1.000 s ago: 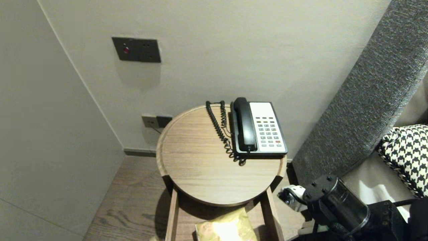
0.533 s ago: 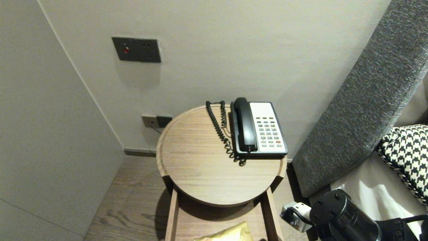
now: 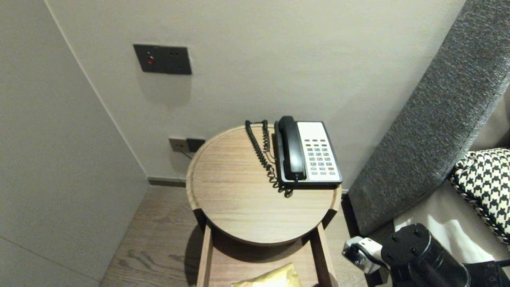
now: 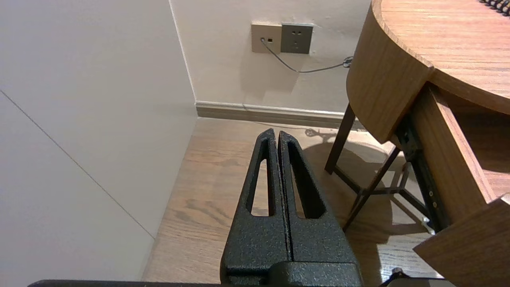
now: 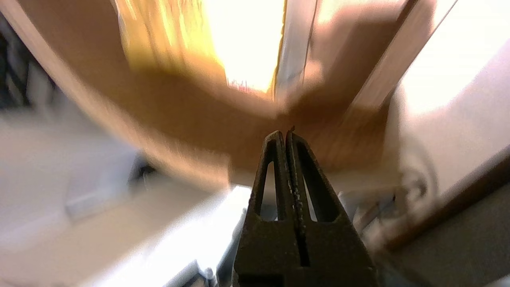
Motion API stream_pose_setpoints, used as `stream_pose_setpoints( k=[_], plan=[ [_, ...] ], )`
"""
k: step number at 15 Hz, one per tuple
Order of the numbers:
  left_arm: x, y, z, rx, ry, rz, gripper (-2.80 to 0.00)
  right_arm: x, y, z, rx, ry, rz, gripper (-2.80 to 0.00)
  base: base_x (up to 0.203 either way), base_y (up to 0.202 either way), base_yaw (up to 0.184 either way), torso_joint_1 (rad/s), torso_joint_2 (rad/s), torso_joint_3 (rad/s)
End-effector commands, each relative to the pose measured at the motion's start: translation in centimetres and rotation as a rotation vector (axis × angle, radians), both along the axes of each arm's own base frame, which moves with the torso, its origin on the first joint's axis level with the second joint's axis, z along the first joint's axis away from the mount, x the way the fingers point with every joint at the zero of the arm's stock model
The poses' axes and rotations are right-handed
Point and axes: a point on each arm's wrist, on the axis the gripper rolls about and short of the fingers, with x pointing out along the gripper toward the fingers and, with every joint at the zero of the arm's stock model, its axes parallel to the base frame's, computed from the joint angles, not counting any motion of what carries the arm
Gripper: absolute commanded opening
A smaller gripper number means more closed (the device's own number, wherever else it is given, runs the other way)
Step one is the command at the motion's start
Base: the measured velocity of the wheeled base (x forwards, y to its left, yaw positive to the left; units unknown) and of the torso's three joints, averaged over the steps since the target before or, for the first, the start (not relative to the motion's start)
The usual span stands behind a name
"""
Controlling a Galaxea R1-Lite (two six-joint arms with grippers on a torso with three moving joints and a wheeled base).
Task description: Open the nightstand drawer, then take the tissue out of the drawer one by one and place them on the table
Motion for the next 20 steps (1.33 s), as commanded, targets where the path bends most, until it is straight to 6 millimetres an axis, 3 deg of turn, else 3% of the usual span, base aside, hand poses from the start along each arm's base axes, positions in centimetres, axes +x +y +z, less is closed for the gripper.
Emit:
stream_pose_setpoints(
  k=[1, 6, 13, 17, 20],
  plan=[
    [0.0, 0.0, 0.0, 0.0, -0.001, 0.0, -2.8, 0.6, -0.6, 1.9, 0.059, -0.095, -0.07, -2.8, 0.0, 0.0, 0.0, 0.0, 0.0, 0.0],
    [0.0, 0.0, 0.0, 0.0, -0.001, 0.0, -2.8, 2.2, -0.1, 5.9, 0.14, -0.221, -0.235, -2.8, 0.0, 0.0, 0.0, 0.0, 0.0, 0.0],
    [0.0, 0.0, 0.0, 0.0, -0.001, 0.001, -2.8, 2.1, -0.1, 9.7, -0.055, -0.428, 0.058, -2.8, 0.0, 0.0, 0.0, 0.0, 0.0, 0.0],
    [0.0, 0.0, 0.0, 0.0, -0.001, 0.001, -2.8, 2.6, 0.7, 9.6, -0.083, -0.464, 0.245, -2.8, 0.0, 0.0, 0.0, 0.0, 0.0, 0.0],
    [0.0, 0.0, 0.0, 0.0, -0.001, -0.002, -2.8, 2.5, 1.1, 8.3, -0.15, -0.505, 0.423, -2.8, 0.0, 0.0, 0.0, 0.0, 0.0, 0.0]
  ],
)
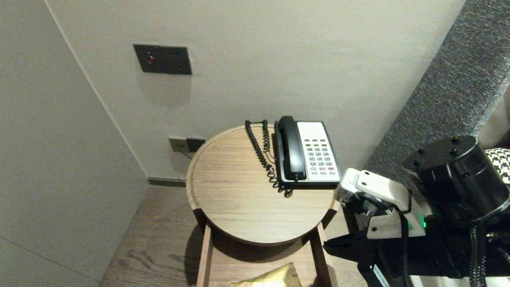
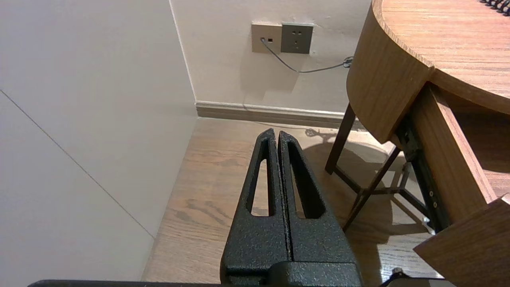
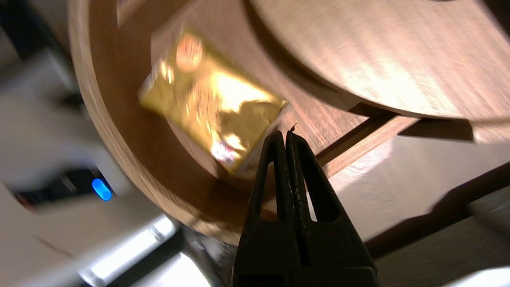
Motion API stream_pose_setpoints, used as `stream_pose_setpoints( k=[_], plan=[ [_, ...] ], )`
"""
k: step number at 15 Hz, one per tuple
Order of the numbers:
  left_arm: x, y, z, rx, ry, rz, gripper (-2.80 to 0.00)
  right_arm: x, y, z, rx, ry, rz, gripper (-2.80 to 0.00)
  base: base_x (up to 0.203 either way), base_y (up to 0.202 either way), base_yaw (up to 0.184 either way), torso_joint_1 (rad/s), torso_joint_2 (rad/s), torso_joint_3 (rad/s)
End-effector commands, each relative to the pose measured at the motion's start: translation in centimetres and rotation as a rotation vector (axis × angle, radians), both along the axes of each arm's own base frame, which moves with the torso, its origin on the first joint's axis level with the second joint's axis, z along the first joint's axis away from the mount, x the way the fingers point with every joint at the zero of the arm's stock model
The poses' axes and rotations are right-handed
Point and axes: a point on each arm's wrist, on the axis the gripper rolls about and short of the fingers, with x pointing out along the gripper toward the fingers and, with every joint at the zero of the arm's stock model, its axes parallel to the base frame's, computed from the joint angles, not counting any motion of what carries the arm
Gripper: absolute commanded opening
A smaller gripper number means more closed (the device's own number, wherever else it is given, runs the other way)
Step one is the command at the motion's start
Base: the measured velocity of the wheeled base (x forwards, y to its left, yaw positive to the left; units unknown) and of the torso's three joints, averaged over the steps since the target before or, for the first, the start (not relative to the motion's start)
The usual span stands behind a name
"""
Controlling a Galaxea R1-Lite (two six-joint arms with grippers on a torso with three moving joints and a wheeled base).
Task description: Take the tissue out of the drawer one by one and place them on the table
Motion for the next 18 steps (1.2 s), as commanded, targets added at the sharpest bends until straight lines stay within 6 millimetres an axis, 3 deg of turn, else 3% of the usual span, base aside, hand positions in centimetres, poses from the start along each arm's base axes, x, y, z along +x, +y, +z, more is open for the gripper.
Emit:
stream_pose_setpoints(
  k=[1, 5, 8, 14, 18],
  plan=[
    [0.0, 0.0, 0.0, 0.0, -0.001, 0.001, -2.8, -0.2, 0.6, -1.4, -0.085, -0.021, 0.108, -2.8, 0.0, 0.0, 0.0, 0.0, 0.0, 0.0],
    [0.0, 0.0, 0.0, 0.0, 0.0, 0.001, -2.8, -1.6, 1.5, -1.7, -0.037, 0.032, 0.286, -2.8, 0.0, 0.0, 0.0, 0.0, 0.0, 0.0],
    [0.0, 0.0, 0.0, 0.0, -0.001, 0.0, -2.8, -2.8, 2.0, -2.3, -0.105, 0.067, 0.439, -2.8, 0.0, 0.0, 0.0, 0.0, 0.0, 0.0],
    [0.0, 0.0, 0.0, 0.0, -0.001, 0.001, -2.8, -1.5, 3.7, -4.8, -0.214, 0.055, 0.553, -2.8, 0.0, 0.0, 0.0, 0.0, 0.0, 0.0],
    [0.0, 0.0, 0.0, 0.0, -0.001, 0.002, -2.8, -0.9, 4.5, -5.1, -0.264, 0.011, 0.57, -2.8, 0.0, 0.0, 0.0, 0.0, 0.0, 0.0]
  ],
)
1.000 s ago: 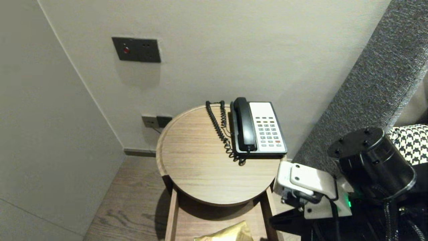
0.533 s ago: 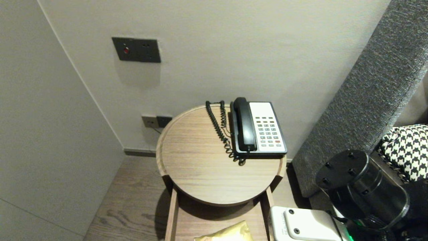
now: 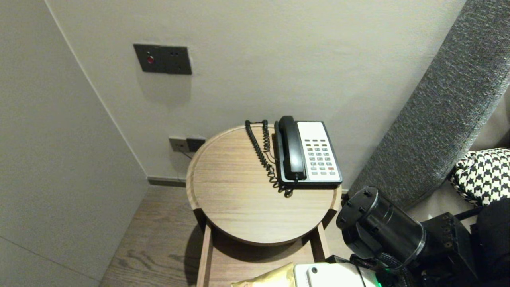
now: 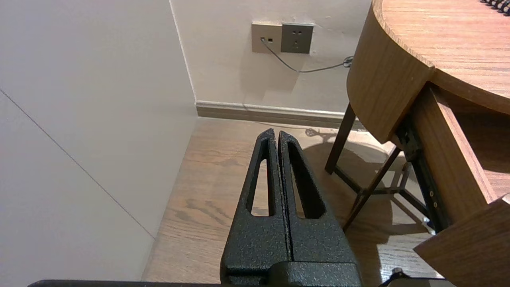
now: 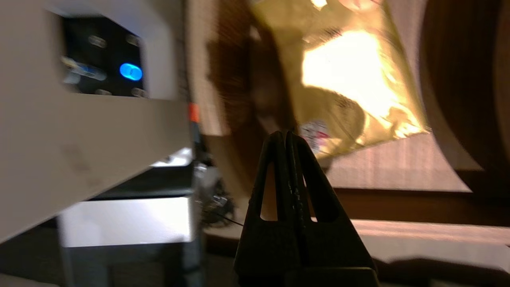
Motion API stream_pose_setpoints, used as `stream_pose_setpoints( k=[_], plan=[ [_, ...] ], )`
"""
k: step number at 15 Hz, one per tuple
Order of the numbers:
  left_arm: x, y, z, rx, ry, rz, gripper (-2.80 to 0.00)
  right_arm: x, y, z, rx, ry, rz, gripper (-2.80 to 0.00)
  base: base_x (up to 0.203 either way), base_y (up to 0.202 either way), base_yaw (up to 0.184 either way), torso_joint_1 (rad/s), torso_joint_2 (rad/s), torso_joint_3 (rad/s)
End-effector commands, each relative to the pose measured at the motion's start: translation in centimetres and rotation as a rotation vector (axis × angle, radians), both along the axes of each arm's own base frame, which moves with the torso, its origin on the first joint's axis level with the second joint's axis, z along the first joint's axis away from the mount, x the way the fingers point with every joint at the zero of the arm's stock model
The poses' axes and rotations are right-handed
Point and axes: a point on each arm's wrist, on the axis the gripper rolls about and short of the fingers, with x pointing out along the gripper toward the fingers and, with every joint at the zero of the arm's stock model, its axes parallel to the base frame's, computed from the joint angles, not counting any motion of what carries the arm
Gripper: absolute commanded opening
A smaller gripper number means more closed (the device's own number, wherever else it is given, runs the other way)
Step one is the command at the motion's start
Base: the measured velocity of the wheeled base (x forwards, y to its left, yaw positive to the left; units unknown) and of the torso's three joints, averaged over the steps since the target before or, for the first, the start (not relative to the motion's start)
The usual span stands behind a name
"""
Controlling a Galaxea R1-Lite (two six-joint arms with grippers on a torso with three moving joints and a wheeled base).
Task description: Take the tissue out of the drawer one by one and place them on the table
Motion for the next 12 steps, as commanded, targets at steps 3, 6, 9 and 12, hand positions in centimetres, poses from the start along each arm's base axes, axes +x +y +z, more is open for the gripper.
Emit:
stream_pose_setpoints(
  k=[3, 6, 9, 12],
  plan=[
    [0.0, 0.0, 0.0, 0.0, 0.0, 0.002, -2.8, 0.2, 0.3, -1.4, -0.064, 0.002, -0.021, -2.8, 0.0, 0.0, 0.0, 0.0, 0.0, 0.0],
    [0.0, 0.0, 0.0, 0.0, 0.0, 0.0, -2.8, 0.3, 0.4, -1.9, -0.024, -0.026, -0.026, 0.0, 0.0, 0.0, 0.0, 0.0, 0.0, 0.0],
    [0.0, 0.0, 0.0, 0.0, 0.0, 0.002, -2.8, 0.2, 0.2, -1.8, -0.015, -0.034, -0.025, 0.0, 0.0, 0.0, 0.0, 0.0, 0.0, 0.0],
    [0.0, 0.0, 0.0, 0.0, 0.0, 0.001, -2.8, -0.2, -0.2, -1.6, -0.01, -0.045, -0.015, 0.0, 0.0, 0.0, 0.0, 0.0, 0.0, 0.0]
  ],
)
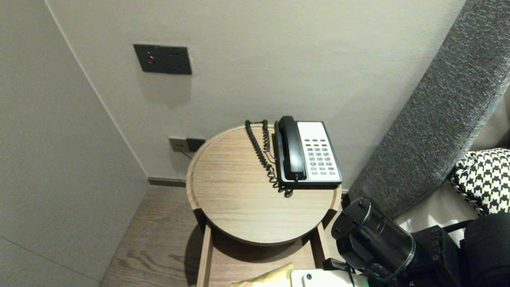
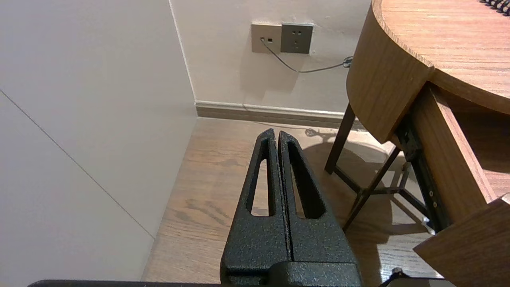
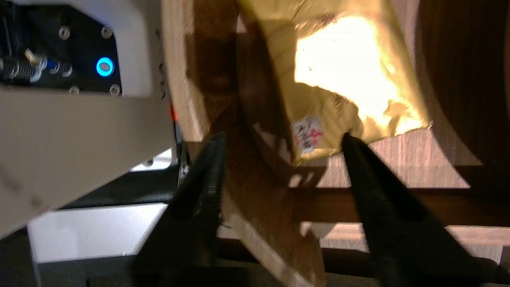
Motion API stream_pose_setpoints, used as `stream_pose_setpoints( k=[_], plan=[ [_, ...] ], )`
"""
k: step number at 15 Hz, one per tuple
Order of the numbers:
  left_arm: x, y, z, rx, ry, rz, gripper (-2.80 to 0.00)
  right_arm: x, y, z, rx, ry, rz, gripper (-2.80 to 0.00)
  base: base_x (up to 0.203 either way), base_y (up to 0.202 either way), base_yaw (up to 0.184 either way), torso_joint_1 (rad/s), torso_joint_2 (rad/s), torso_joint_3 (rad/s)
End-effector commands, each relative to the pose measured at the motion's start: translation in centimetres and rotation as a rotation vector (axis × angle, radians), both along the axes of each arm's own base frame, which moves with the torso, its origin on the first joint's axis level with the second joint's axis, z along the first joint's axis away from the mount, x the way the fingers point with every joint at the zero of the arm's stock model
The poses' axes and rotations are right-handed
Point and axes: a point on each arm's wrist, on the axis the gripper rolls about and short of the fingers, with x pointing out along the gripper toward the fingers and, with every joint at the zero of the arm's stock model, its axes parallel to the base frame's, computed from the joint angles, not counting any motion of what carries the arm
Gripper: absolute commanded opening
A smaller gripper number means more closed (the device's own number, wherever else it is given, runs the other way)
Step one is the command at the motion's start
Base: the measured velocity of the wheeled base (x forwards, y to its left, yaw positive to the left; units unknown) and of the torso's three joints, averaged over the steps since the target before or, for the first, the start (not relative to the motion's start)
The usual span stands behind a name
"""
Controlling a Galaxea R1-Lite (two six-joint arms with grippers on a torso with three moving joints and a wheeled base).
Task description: Take the tissue out of the drawer one by one and place them on the table
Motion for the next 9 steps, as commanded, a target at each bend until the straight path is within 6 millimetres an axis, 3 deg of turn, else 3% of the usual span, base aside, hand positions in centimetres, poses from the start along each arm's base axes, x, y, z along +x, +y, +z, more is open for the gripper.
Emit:
stream_pose_setpoints(
  k=[1, 9],
  plan=[
    [0.0, 0.0, 0.0, 0.0, -0.001, 0.002, -2.8, -0.41, -0.46, 0.09, 0.0, -0.007, 0.01, 0.0, 0.0, 0.0, 0.0, 0.0, 0.0, 0.0],
    [0.0, 0.0, 0.0, 0.0, -0.001, 0.001, -2.8, 0.26, 0.19, -0.01, 0.032, -0.019, -0.001, 0.0, 0.0, 0.0, 0.0, 0.0, 0.0, 0.0]
  ],
)
